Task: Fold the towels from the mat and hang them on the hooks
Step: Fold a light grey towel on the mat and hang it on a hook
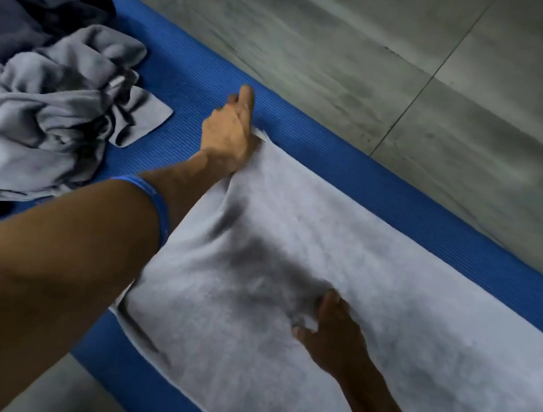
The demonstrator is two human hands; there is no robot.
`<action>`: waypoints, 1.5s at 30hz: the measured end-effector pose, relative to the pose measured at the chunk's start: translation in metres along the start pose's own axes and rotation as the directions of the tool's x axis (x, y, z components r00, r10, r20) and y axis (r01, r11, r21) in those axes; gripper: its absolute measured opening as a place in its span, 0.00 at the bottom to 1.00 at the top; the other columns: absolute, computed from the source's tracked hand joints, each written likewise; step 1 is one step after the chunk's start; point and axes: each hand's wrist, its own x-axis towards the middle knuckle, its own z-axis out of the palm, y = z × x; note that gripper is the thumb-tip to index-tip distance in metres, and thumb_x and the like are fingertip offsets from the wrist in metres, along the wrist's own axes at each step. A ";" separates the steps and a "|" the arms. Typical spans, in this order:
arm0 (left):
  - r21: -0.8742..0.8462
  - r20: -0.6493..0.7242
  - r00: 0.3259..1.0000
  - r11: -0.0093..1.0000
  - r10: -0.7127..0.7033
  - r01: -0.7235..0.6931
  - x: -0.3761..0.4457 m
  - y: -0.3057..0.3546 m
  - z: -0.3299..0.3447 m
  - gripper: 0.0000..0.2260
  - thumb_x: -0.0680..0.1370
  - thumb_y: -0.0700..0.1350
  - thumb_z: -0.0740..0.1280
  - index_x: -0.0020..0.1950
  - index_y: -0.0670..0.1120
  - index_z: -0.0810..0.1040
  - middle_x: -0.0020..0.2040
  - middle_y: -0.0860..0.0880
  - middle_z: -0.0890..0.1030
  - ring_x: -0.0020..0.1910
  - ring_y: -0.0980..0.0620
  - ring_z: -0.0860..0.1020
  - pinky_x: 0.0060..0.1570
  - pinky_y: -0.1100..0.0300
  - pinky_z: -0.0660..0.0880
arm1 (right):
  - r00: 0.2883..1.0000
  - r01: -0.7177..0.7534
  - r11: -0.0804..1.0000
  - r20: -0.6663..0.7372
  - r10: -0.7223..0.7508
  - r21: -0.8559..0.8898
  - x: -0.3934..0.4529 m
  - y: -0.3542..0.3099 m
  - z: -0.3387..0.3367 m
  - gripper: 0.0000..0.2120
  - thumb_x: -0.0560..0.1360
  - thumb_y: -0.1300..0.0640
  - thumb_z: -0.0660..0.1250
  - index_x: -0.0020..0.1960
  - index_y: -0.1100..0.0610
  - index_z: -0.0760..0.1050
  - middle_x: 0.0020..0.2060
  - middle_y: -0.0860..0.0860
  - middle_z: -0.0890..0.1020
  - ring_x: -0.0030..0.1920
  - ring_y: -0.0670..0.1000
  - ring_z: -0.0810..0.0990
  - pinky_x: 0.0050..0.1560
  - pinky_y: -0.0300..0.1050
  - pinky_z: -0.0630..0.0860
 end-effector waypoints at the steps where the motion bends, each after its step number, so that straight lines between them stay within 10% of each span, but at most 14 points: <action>1: -0.031 -0.006 1.000 1.000 0.000 0.000 -0.006 -0.005 -0.001 0.19 0.72 0.41 0.67 0.60 0.46 0.65 0.56 0.43 0.73 0.51 0.39 0.73 0.47 0.46 0.70 | 1.000 -0.006 1.000 0.009 0.006 0.002 0.001 0.000 0.000 0.42 0.72 0.40 0.70 0.74 0.59 0.54 0.70 0.56 0.67 0.68 0.57 0.71 0.65 0.53 0.72; 13: 0.272 0.114 0.975 0.950 -0.191 0.154 -0.215 -0.117 -0.014 0.15 0.70 0.45 0.69 0.53 0.43 0.70 0.50 0.42 0.71 0.50 0.39 0.71 0.47 0.45 0.66 | 0.996 -0.035 0.995 0.076 0.043 -0.094 0.008 -0.005 -0.009 0.50 0.67 0.36 0.72 0.77 0.60 0.55 0.73 0.56 0.67 0.72 0.56 0.68 0.69 0.49 0.68; 20: 0.326 0.246 0.939 0.933 -0.240 0.153 -0.275 -0.151 -0.037 0.21 0.74 0.48 0.67 0.66 0.46 0.69 0.56 0.44 0.72 0.55 0.41 0.71 0.52 0.47 0.68 | 0.994 -0.014 0.885 0.089 0.062 -0.465 0.015 -0.091 -0.055 0.23 0.78 0.43 0.61 0.66 0.57 0.72 0.63 0.57 0.76 0.62 0.59 0.76 0.58 0.50 0.74; 24: 0.325 0.272 0.953 0.945 -0.132 0.039 -0.292 -0.156 -0.040 0.25 0.71 0.52 0.70 0.64 0.49 0.68 0.54 0.48 0.74 0.52 0.44 0.74 0.49 0.48 0.71 | 0.948 0.238 0.966 -0.190 -0.254 -0.100 0.050 -0.161 -0.072 0.13 0.76 0.49 0.64 0.59 0.53 0.73 0.56 0.51 0.79 0.55 0.55 0.77 0.51 0.46 0.73; 32: 0.040 0.340 0.914 0.974 -0.223 0.222 -0.290 -0.189 -0.039 0.26 0.72 0.68 0.48 0.47 0.51 0.76 0.53 0.50 0.76 0.59 0.47 0.70 0.57 0.47 0.69 | 0.944 0.247 0.968 -0.233 -0.233 0.033 0.107 -0.215 -0.078 0.21 0.72 0.57 0.67 0.65 0.53 0.73 0.66 0.54 0.72 0.63 0.55 0.73 0.65 0.47 0.71; 40: -0.019 0.370 0.896 0.962 -0.246 0.272 -0.269 -0.196 -0.049 0.07 0.75 0.40 0.65 0.41 0.47 0.81 0.44 0.47 0.76 0.42 0.48 0.79 0.38 0.57 0.77 | 0.980 0.197 0.967 -0.068 -0.189 0.159 0.123 -0.216 -0.076 0.19 0.68 0.62 0.74 0.58 0.63 0.80 0.43 0.54 0.79 0.36 0.48 0.75 0.34 0.39 0.72; 45: -0.094 0.074 0.951 0.948 -0.299 0.305 -0.267 -0.207 -0.051 0.05 0.73 0.36 0.68 0.42 0.45 0.80 0.44 0.49 0.72 0.36 0.54 0.72 0.32 0.70 0.63 | 0.946 0.317 0.873 -0.184 -0.265 0.372 0.142 -0.225 -0.080 0.26 0.72 0.66 0.70 0.69 0.56 0.72 0.66 0.49 0.73 0.59 0.50 0.76 0.54 0.41 0.76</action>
